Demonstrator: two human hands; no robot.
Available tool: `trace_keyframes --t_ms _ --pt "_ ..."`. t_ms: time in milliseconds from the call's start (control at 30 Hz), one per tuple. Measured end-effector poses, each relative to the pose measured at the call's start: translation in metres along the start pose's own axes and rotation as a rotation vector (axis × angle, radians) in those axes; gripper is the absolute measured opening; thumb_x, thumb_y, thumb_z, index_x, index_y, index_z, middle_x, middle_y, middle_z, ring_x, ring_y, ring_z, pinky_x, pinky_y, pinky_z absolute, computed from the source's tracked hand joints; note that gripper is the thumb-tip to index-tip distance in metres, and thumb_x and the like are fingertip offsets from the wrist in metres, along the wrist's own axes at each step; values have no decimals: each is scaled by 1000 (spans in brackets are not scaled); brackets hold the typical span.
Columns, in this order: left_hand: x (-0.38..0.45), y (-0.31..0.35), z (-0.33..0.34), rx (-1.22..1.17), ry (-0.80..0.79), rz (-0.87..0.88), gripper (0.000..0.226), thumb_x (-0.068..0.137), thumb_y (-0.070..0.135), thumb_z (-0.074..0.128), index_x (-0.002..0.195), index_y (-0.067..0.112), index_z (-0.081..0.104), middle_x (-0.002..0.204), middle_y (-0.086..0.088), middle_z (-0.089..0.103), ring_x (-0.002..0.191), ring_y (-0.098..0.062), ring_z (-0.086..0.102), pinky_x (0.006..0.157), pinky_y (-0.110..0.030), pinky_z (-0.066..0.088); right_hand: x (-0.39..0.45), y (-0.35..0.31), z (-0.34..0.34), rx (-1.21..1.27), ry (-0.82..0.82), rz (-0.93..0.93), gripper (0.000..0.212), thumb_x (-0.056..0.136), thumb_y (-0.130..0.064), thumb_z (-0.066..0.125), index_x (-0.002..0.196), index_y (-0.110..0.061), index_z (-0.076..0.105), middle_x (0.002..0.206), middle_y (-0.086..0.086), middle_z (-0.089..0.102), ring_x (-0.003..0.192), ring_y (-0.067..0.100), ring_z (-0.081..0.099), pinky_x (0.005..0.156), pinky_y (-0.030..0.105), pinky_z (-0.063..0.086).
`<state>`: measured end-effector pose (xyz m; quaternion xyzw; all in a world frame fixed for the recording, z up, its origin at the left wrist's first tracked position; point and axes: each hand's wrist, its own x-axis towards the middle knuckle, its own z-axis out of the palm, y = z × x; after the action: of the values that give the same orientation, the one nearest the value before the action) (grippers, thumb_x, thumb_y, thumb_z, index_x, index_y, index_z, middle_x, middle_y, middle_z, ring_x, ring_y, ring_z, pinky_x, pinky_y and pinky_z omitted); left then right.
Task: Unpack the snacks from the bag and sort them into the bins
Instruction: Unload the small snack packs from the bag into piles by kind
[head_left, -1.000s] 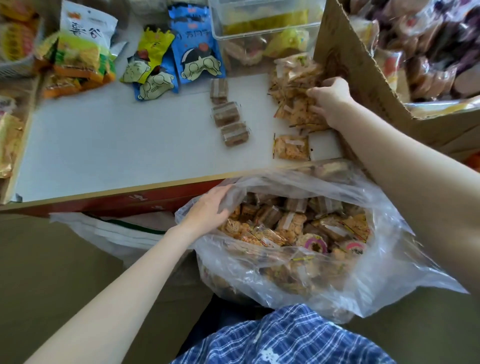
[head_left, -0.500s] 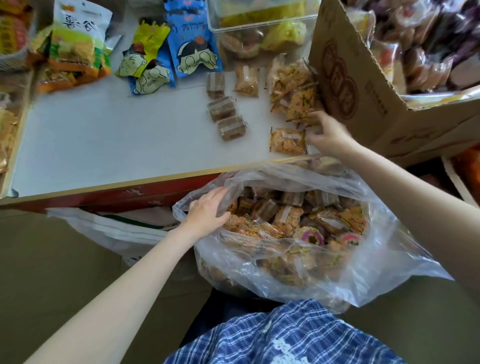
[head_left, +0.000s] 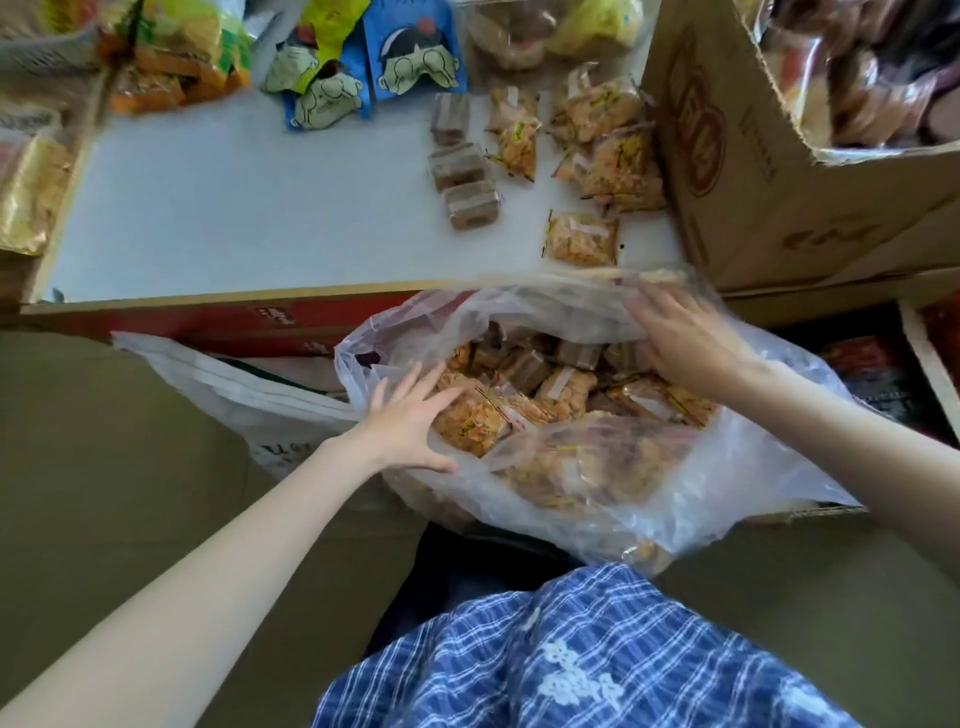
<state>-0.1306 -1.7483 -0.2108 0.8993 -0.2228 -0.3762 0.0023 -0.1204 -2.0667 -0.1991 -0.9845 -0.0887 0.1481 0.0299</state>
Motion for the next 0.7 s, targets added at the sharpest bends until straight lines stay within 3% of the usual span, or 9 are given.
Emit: trace_keyframes --t_ms 67,167,300,367,467,567,700 --pt "-6 -2 6 20 -53 -15 108 73 60 68 150 32 -2 155 -1 -25 142 -22 -25 112 -52 -11 -12 -28 1 78 -42 -169 63 93 -28 53 148 -20 25 157 11 11 144 30 10 115 44 15" --pt "-13 -2 15 34 -101 -23 118 67 63 71 149 32 -9 153 -3 -30 140 -24 -28 111 -51 -14 -32 -61 23 31 -233 -325 81 88 -50 55 150 -31 8 158 3 -12 145 25 -12 117 48 0" --pt "-21 -10 27 23 -195 -29 118 69 59 72 149 33 -11 154 -4 -27 144 -25 -17 114 -48 -7 -51 -64 50 20 -411 -335 90 85 -55 55 150 -32 -3 157 2 -18 144 27 -16 116 48 -1" --pt "-23 -15 24 -108 -104 0 107 73 51 72 150 32 1 157 -2 -15 146 -24 1 116 -44 7 -45 -59 45 187 -447 -239 88 86 -53 57 151 -29 2 158 1 -7 146 25 -1 116 42 9" --pt "-19 -14 7 -269 191 58 85 80 44 69 148 24 23 158 2 9 143 -20 17 114 -41 23 -21 -57 35 367 -506 -137 77 86 -42 63 148 -21 23 151 4 30 132 22 38 102 29 34" --pt "-7 -11 -9 -198 466 56 77 82 44 66 145 19 30 154 -2 23 141 -22 23 115 -47 21 -9 -65 35 301 -612 -171 44 86 -30 66 124 -13 54 124 4 58 110 20 55 83 23 43" --pt "10 -16 -18 -102 462 -89 77 86 48 57 149 24 20 158 0 8 145 -20 7 115 -42 8 4 -65 25 341 -470 -176 4 88 -12 60 90 -11 62 96 3 66 90 20 60 74 27 45"
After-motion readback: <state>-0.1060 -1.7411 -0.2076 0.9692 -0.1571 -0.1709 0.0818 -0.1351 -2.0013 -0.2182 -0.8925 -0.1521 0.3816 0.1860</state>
